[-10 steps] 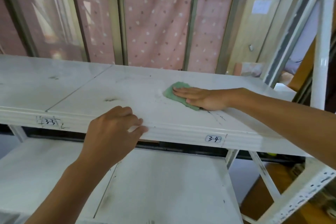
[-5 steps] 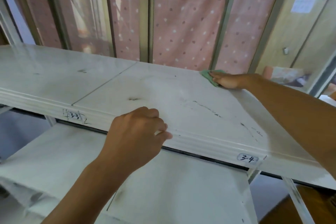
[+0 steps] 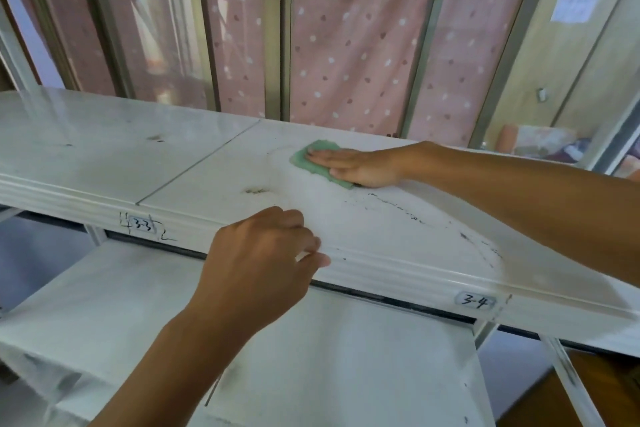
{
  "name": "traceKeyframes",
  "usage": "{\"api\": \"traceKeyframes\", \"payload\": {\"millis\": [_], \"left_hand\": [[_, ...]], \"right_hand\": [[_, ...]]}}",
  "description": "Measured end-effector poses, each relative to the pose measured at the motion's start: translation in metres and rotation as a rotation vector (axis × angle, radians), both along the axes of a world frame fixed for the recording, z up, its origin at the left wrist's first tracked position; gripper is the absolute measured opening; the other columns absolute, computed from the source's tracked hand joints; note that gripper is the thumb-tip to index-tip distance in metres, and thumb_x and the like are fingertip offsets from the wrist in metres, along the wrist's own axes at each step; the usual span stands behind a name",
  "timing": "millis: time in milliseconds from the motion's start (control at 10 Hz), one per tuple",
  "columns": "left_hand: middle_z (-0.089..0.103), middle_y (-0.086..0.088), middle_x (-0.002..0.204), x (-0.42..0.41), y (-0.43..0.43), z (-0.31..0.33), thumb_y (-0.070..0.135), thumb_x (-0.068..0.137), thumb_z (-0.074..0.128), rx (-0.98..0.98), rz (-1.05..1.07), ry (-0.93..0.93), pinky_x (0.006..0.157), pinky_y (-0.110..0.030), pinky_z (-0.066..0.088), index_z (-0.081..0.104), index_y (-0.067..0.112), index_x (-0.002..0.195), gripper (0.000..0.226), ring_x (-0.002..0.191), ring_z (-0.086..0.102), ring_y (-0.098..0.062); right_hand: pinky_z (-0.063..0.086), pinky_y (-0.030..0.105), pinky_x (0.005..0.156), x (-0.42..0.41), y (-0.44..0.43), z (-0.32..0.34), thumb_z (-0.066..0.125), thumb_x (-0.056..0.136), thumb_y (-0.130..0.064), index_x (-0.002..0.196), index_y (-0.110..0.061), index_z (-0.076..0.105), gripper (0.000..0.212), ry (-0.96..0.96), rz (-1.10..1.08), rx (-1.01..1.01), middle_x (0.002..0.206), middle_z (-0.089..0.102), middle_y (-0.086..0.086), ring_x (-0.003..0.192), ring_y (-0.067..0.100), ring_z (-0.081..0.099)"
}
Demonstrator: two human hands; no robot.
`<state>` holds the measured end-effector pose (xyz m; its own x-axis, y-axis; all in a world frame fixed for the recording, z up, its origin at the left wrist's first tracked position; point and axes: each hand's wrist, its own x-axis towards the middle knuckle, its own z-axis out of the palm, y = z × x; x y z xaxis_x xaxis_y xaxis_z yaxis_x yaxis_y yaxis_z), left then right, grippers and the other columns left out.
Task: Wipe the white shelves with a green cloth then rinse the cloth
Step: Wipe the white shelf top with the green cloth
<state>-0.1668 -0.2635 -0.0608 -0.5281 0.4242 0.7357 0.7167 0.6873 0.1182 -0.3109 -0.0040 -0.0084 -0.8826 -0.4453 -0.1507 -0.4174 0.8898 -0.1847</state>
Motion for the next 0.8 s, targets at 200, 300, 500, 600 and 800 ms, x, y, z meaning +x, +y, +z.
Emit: {"api": "traceKeyframes", "payload": {"millis": [200, 300, 500, 600, 800], "left_hand": [[0.062, 0.011, 0.064, 0.001, 0.000, 0.001, 0.040, 0.072, 0.074, -0.001, -0.013, 0.019, 0.042, -0.028, 0.046, 0.076, 0.024, 0.063, 0.018, 0.057, 0.060, -0.012], [0.061, 0.011, 0.062, 0.002, 0.000, 0.003, 0.041, 0.070, 0.074, -0.002, -0.007, 0.017, 0.041, -0.026, 0.044, 0.075, 0.025, 0.061, 0.018, 0.054, 0.058, -0.011], [0.059, 0.010, 0.061, 0.000, 0.000, 0.001, 0.044, 0.072, 0.072, -0.034, 0.028, 0.009, 0.040, -0.026, 0.045, 0.073, 0.026, 0.059, 0.022, 0.055, 0.056, -0.010], [0.059, 0.010, 0.062, -0.001, 0.001, -0.001, 0.044, 0.074, 0.071, -0.031, 0.043, 0.002, 0.041, -0.028, 0.047, 0.073, 0.026, 0.060, 0.023, 0.057, 0.057, -0.011], [0.061, 0.011, 0.065, 0.001, 0.001, -0.002, 0.042, 0.075, 0.074, -0.009, 0.047, -0.008, 0.043, -0.031, 0.048, 0.075, 0.028, 0.065, 0.018, 0.060, 0.059, -0.012]], "right_hand": [[-0.011, 0.011, 0.112, 0.033, -0.013, 0.004, 0.015, 0.109, -0.043, 0.157, -0.038, -0.003, 0.052, -0.039, 0.109, 0.171, 0.164, -0.010, -0.019, 0.146, -0.005, -0.011], [-0.009, 0.021, 0.117, 0.026, -0.013, 0.010, 0.015, 0.109, -0.043, 0.158, -0.038, -0.003, 0.052, -0.048, 0.048, 0.138, 0.163, -0.009, -0.021, 0.142, -0.008, -0.008], [0.006, 0.041, 0.122, -0.018, 0.026, 0.021, 0.024, 0.108, -0.040, 0.154, -0.050, 0.004, 0.052, -0.103, -0.292, 0.116, 0.166, 0.001, -0.012, 0.152, 0.018, 0.008], [0.025, 0.040, 0.115, -0.032, 0.010, 0.032, 0.031, 0.099, -0.017, 0.155, -0.047, 0.012, 0.066, -0.133, -0.403, 0.078, 0.164, 0.016, -0.001, 0.145, 0.027, 0.026], [0.022, 0.053, 0.117, -0.075, -0.039, 0.038, 0.031, 0.083, -0.083, 0.154, -0.031, 0.031, 0.088, -0.109, -0.488, -0.108, 0.163, 0.021, 0.005, 0.145, 0.028, 0.028]]}}
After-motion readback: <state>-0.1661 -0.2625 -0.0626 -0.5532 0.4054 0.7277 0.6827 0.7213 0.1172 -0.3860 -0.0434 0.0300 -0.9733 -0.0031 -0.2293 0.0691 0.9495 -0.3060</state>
